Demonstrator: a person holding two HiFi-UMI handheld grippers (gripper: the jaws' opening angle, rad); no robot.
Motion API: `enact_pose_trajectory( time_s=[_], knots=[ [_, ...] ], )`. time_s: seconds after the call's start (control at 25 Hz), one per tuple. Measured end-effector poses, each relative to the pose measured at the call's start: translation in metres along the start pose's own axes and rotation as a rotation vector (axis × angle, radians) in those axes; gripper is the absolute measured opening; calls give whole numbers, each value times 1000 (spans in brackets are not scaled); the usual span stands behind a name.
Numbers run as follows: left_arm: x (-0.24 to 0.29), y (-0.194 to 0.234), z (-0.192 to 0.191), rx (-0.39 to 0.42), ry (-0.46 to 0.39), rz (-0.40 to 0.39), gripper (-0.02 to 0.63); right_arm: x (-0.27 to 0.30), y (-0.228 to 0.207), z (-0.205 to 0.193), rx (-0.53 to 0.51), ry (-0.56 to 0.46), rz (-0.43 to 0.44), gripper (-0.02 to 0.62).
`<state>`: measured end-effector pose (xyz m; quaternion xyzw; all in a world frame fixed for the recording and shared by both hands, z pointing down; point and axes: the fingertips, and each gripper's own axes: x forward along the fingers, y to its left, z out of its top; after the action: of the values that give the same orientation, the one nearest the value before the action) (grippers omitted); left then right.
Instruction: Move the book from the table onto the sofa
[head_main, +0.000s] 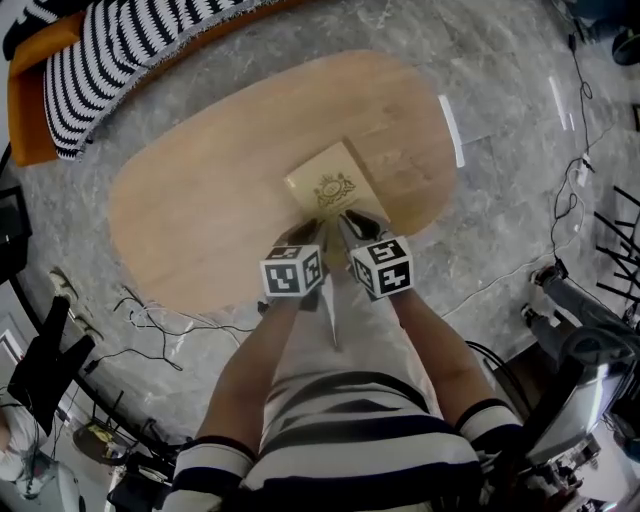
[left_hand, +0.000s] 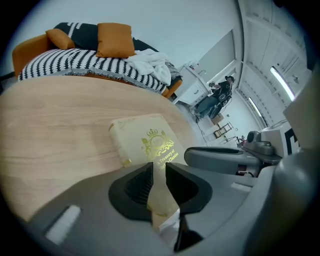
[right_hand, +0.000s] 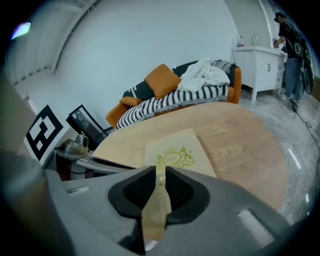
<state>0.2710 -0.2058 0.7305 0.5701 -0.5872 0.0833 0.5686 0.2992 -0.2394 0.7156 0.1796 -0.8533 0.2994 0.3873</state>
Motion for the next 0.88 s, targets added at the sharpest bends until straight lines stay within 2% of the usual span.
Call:
enact_pose_trajectory(
  time_s=[0.32, 0.56, 0.68, 0.88],
  knots=[
    [9, 20, -1, -71, -18, 46, 132, 12, -25, -2, -9, 28, -3, 130],
    [16, 31, -5, -129, -33, 67, 211, 17, -46, 5, -37, 22, -22, 219],
    [20, 35, -7, -157, -37, 64, 236, 19, -55, 6, -64, 32, -37, 236],
    [28, 41, -7, -198, -46, 73, 242, 27, -62, 2, -102, 61, -25, 285]
  ],
)
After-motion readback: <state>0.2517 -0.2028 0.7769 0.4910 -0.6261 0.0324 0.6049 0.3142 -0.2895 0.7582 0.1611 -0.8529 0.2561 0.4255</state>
